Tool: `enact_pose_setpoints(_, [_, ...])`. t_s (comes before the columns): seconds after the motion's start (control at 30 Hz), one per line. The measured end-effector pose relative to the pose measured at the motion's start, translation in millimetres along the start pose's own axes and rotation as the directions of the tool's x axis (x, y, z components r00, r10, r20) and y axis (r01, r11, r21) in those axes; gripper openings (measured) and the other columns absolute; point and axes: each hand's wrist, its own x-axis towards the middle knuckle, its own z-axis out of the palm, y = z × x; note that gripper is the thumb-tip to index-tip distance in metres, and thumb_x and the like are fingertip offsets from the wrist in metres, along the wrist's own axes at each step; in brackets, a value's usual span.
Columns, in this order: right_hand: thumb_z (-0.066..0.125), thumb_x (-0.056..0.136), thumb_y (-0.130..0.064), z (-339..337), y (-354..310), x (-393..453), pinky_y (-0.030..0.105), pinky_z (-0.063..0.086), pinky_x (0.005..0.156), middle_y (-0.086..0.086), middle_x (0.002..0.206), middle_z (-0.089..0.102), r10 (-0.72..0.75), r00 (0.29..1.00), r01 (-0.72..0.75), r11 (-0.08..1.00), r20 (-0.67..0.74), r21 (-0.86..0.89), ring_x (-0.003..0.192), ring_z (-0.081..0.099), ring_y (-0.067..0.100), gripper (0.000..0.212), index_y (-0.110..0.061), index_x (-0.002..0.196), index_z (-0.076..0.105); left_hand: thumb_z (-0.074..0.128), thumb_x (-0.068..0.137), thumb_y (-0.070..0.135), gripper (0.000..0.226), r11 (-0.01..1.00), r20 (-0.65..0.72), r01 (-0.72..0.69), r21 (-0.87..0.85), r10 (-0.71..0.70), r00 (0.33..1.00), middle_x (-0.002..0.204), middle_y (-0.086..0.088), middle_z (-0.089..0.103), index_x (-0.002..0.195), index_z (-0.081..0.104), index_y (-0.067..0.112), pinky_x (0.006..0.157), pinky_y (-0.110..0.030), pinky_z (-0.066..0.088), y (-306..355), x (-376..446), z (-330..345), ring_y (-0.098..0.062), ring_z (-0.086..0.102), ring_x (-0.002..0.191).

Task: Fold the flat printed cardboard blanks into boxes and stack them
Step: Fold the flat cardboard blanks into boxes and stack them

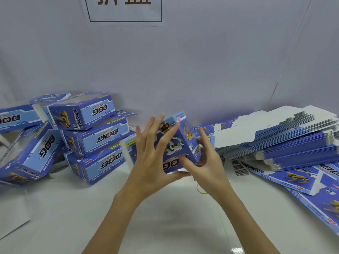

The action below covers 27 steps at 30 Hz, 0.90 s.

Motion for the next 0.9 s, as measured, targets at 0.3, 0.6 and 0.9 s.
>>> enact_pose_setpoints(0.3, [0.086,0.079,0.004,-4,21,-1,0.021,0.043,0.112,0.01,0.171,0.009,-0.438,0.858,0.511,0.671,0.268,-0.537,0.15,0.032,0.004,0.081,-0.036,0.143,0.058,0.062,0.092,0.067,0.068,0.014,0.395,0.588,-0.809,-0.728,0.561,0.138,-0.003,0.068,0.148,0.05,0.031,0.103,-0.059,0.054,-10,12,-16,-0.03,0.069,0.12])
enact_pose_setpoints(0.6, [0.073,0.081,-0.064,8,16,-3,0.041,0.057,0.105,-0.018,0.155,0.052,0.169,0.976,-0.184,0.977,0.136,0.107,0.136,0.059,0.005,0.092,-0.064,0.154,0.017,0.06,0.084,0.005,0.071,-0.13,0.545,0.604,-0.786,-0.608,0.578,0.138,-0.009,0.067,0.15,0.049,0.03,0.091,-0.049,0.061,-34,-8,-10,-0.033,0.069,0.114])
enact_pose_setpoints(0.9, [0.079,0.091,-0.013,-11,22,-4,0.036,0.058,0.096,0.009,0.143,0.059,0.285,0.875,-0.316,0.949,0.392,0.016,0.126,0.067,0.022,0.11,-0.07,0.155,0.011,0.087,0.055,0.076,0.086,0.1,0.404,0.677,-0.729,-0.736,0.543,0.133,0.009,0.07,0.131,0.049,0.063,0.083,-0.041,0.063,-40,-16,-5,-0.018,0.071,0.117])
